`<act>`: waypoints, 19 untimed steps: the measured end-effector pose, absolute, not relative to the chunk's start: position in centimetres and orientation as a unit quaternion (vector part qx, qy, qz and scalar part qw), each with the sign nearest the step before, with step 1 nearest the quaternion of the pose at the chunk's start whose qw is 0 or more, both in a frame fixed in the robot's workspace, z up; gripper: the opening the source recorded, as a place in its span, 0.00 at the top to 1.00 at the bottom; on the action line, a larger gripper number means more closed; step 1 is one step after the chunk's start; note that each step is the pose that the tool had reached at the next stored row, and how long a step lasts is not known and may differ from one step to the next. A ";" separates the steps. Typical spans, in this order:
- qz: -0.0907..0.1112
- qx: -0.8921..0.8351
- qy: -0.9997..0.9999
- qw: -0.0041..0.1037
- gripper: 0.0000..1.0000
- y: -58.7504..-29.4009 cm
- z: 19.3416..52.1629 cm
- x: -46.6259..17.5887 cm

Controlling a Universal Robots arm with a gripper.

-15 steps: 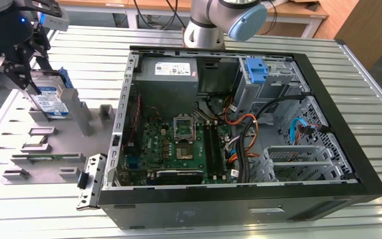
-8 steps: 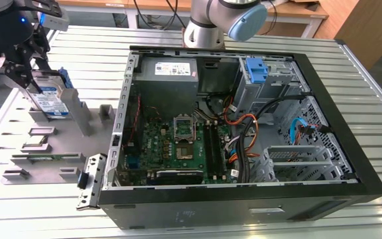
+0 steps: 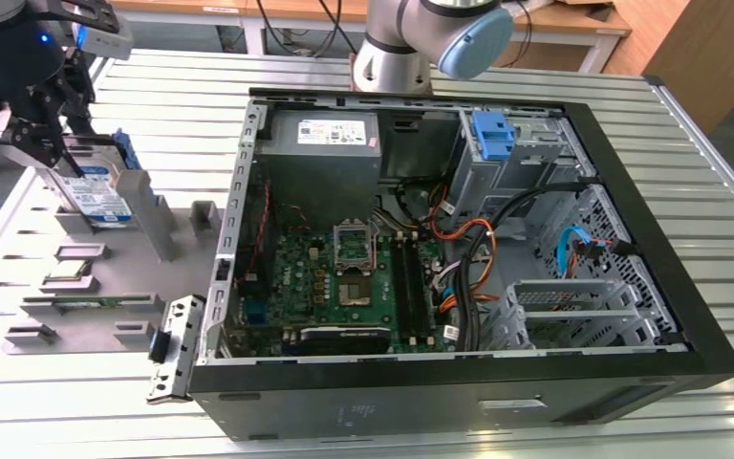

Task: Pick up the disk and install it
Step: 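Pick up the disk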

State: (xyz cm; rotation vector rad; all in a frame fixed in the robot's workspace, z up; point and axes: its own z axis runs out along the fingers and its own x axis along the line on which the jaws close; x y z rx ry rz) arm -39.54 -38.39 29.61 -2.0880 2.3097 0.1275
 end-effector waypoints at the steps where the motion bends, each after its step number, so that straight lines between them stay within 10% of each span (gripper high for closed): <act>1: 0.041 -0.670 0.741 0.013 0.46 -38.4 29.6 -39.5; 19: 0.043 -0.674 0.737 0.014 0.54 -38.0 29.5 -39.5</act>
